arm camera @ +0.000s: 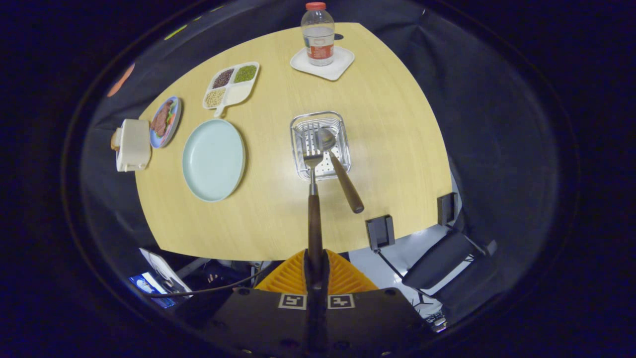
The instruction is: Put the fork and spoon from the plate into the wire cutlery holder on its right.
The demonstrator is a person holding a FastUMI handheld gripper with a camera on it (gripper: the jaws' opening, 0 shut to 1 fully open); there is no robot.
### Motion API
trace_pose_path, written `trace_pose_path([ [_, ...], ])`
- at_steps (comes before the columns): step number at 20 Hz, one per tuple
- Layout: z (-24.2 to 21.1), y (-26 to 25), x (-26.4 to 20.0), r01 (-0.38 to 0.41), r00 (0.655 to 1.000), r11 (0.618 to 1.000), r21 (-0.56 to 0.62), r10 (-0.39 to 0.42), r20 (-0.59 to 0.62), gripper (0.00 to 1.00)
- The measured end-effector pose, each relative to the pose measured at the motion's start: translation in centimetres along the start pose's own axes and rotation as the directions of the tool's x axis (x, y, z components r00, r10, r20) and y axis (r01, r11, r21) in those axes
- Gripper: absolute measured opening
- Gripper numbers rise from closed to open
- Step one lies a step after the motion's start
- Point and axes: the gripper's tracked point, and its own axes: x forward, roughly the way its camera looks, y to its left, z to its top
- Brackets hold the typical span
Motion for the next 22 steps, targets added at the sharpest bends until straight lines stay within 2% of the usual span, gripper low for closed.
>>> trace_pose_path([
  [7, 1.8, -0.1, 0.0, -0.003, 0.999, 1.0, 0.016, 0.002, 0.039, 0.14],
  [8, 2.0, 0.2, -0.3, -0.013, 0.999, 1.0, 0.01, 0.012, 0.051, 0.29],
  [9, 2.1, 0.5, -0.6, -0.022, 0.997, 1.0, 0.004, 0.022, 0.071, 0.39],
  [11, 2.6, 0.9, -1.6, -0.034, 0.989, 0.999, -0.021, 0.036, 0.142, 0.71],
  [13, 3.3, 1.5, -3.1, -0.024, 0.966, 0.998, -0.06, 0.039, 0.257, 0.9],
  [15, 4.6, 2.1, -5.5, -0.018, 0.902, 0.996, -0.084, 0.053, 0.43, 0.96],
  [16, 5.2, 2.3, -7.3, -0.013, 0.845, 0.995, -0.099, 0.064, 0.531, 0.96],
  [17, 5.9, 2.2, -9.5, 0.012, 0.764, 0.993, -0.113, 0.064, 0.641, 0.96],
  [18, 6.3, 2.1, -12.0, 0.042, 0.662, 0.991, -0.126, 0.066, 0.747, 0.97],
  [19, 6.8, 2.0, -14.8, 0.071, 0.541, 0.989, -0.129, 0.07, 0.838, 0.97],
  [20, 6.9, 2.1, -18.0, 0.087, 0.401, 0.988, -0.13, 0.085, 0.912, 0.97],
  [22, 6.4, 2.1, -24.4, 0.096, 0.116, 0.987, -0.13, 0.118, 0.986, 0.96],
])
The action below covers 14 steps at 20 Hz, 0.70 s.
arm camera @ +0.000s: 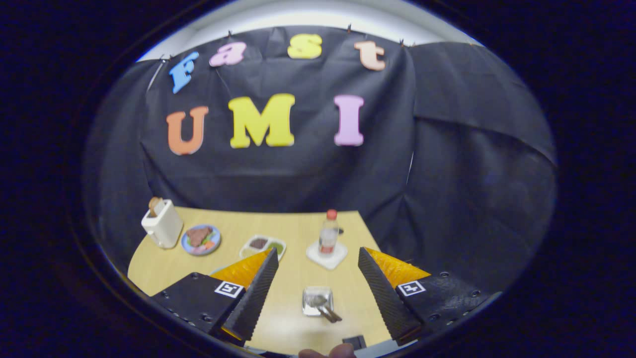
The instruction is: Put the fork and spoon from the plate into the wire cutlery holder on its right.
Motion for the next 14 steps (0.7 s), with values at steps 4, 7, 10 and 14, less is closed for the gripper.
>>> trace_pose_path([
  [4, 8.6, -0.6, -5.5, -0.063, 0.917, 0.998, -0.003, 0.059, 0.395, 0.95],
  [7, 8.4, -1.0, -7.4, -0.138, 0.893, 0.99, 0.036, 0.109, 0.438, 0.93],
  [10, 8.5, -3.0, -8.5, -0.146, 0.894, 0.979, 0.143, 0.069, 0.442, 0.93],
  [14, 5.6, -2.2, -9.2, -0.174, 0.921, 0.981, 0.085, 0.131, 0.367, 0.95],
])
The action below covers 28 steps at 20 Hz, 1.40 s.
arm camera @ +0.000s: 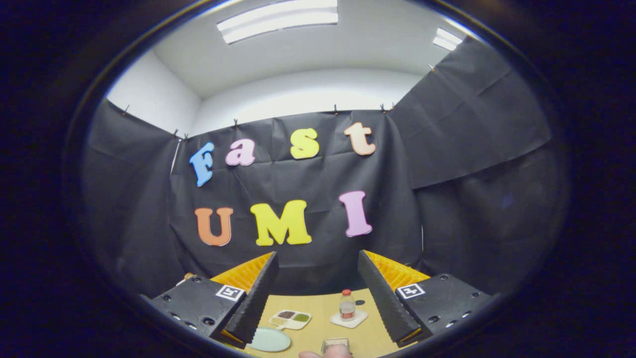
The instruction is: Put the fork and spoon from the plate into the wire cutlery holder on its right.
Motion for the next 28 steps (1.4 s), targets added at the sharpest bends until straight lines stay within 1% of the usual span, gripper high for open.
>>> trace_pose_path([
  [2, -0.2, 0.3, -0.4, -0.011, 1.0, 0.999, -0.053, 0.01, -0.017, 0.96],
  [3, -0.1, 0.9, -0.6, -0.022, 1.0, 0.998, -0.058, 0.021, -0.023, 0.95],
  [7, -0.6, 1.7, -1.2, -0.02, 0.998, 0.999, -0.042, 0.017, -0.055, 0.95],
  [12, -1.8, 2.4, -1.5, 0.012, 0.994, 0.998, -0.062, -0.018, -0.107, 0.95],
  [17, -1.4, 4.0, -1.8, 0.05, 0.994, 0.996, -0.075, -0.058, -0.096, 0.96],
  [25, -3.7, 6.0, -2.6, 0.095, 0.985, 0.992, -0.088, -0.106, -0.134, 0.95],
  [27, -3.4, 6.3, -1.9, 0.106, 0.987, 0.989, -0.1, -0.117, -0.113, 0.95],
  [28, -4.2, 6.7, -1.6, 0.101, 0.985, 0.989, -0.106, -0.114, -0.129, 0.96],
])
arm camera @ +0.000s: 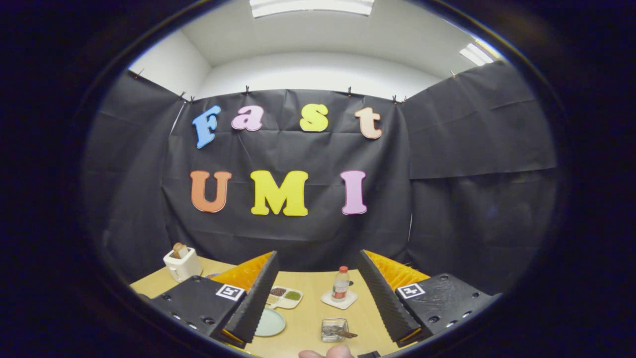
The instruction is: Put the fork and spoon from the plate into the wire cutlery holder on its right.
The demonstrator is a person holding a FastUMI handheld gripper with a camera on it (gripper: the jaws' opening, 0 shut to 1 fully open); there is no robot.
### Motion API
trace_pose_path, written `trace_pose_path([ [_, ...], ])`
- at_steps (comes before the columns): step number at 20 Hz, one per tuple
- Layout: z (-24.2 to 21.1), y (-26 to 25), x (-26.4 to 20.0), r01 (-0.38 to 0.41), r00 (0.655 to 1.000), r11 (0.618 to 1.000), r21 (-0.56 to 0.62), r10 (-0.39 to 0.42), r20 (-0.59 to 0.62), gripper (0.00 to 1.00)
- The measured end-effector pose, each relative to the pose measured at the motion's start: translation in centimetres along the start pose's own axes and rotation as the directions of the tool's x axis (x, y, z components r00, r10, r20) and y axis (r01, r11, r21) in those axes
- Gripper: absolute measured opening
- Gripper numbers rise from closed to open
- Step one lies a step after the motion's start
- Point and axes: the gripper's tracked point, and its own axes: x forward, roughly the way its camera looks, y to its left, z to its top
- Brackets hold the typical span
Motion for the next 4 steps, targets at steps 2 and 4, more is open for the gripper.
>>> trace_pose_path([
  [2, -0.23, 1.03, 0.13, -0.02, 1.0, 1.0, 0.007, 0.02, -0.005, 0.96],
  [4, -0.5, 0.89, 0.17, -0.02, 1.0, 1.0, -0.005, 0.02, 0.002, 0.94],
])
